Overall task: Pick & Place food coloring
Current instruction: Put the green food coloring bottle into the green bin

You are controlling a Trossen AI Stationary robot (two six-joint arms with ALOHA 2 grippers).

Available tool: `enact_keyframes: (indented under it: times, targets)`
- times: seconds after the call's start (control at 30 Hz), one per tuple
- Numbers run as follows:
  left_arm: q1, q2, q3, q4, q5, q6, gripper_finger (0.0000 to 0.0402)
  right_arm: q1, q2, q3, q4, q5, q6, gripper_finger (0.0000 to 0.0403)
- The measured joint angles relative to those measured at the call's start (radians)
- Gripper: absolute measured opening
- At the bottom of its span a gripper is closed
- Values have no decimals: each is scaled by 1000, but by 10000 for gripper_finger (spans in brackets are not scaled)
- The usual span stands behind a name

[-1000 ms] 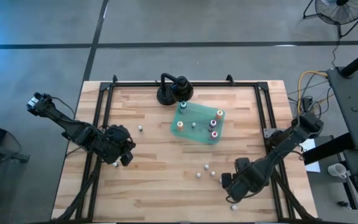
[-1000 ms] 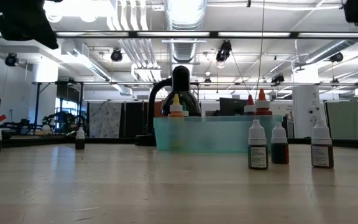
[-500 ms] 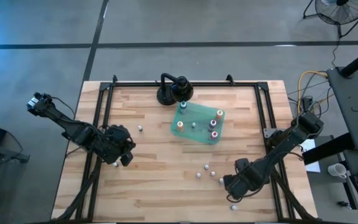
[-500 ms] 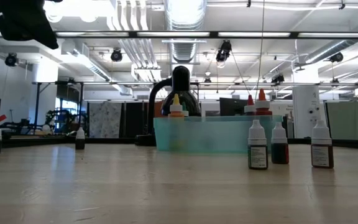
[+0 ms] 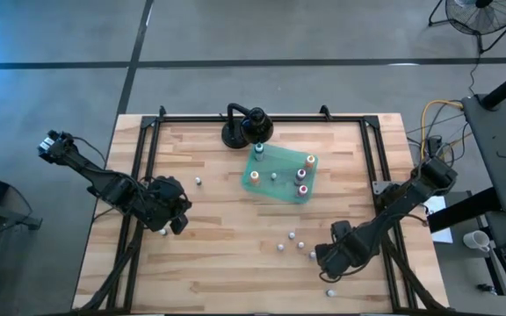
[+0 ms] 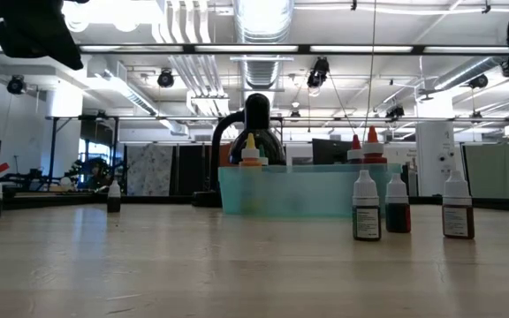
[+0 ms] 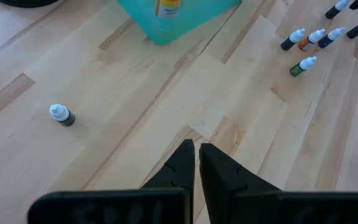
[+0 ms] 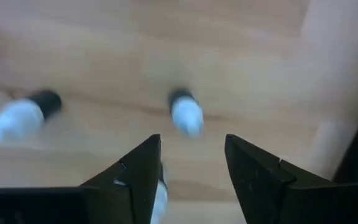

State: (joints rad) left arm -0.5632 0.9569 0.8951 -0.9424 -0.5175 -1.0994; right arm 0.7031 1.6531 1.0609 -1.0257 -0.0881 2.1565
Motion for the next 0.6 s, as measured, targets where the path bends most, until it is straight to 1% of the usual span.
enact_keyframes:
  times: [0.27,0.6]
  targets:
    - [0,0,0,0,0,0,0,-52,0,-47,48,5,-66,153]
    - [0,0,0,0,0,0,0,-54,0,-38,41,-26,-92,124]
